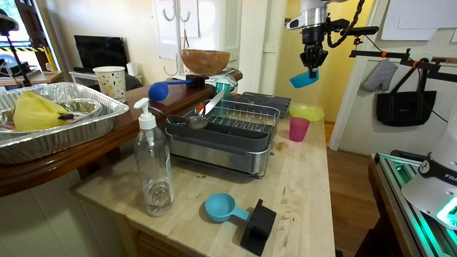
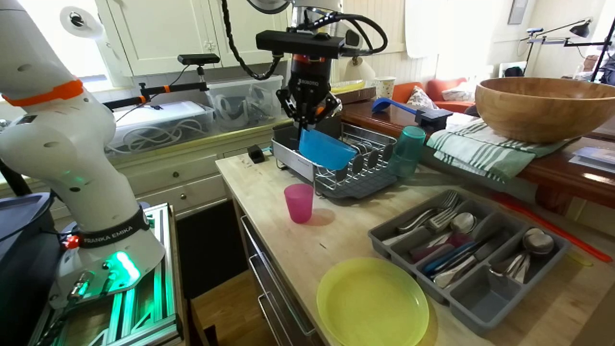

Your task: Put the cup on the table and put the bowl in the dishes tray

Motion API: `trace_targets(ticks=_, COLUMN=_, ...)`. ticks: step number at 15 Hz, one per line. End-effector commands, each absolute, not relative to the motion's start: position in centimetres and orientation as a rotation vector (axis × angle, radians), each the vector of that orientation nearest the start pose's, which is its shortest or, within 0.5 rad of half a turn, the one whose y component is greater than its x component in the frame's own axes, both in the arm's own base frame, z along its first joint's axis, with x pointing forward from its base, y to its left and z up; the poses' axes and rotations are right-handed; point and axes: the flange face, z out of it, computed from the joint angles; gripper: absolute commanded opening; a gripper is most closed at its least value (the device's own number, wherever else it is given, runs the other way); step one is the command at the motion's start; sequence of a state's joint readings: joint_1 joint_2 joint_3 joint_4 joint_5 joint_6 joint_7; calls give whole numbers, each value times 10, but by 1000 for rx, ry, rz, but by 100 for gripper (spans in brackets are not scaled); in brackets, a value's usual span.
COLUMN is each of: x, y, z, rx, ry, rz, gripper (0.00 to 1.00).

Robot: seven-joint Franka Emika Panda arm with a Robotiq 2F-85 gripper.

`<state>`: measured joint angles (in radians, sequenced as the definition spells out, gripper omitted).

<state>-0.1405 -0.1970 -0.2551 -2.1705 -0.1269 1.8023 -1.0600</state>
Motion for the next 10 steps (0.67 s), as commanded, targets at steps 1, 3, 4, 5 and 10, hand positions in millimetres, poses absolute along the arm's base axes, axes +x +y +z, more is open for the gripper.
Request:
trace_targets(ticks=1, x=437, y=-191, z=461, rx=-2828, ry=-1137, rz=301, gripper=1)
trace_targets(ticks=3, x=452, y=-176, z=459, rx=-2724, ry=-1299, rz=332, gripper=1)
trace_targets(ticks=4, x=458, y=-170, z=457, rx=-2685, ry=-1359, rz=354, gripper=1)
trace_targets(ticks=5, x=464, y=-162, z=457, rx=-2636, ry=-1416, rz=366, gripper=1)
trace_targets(ticks=10, x=493, y=-131, z=454, rx=-2378, ry=-1679, rz=474, gripper=1)
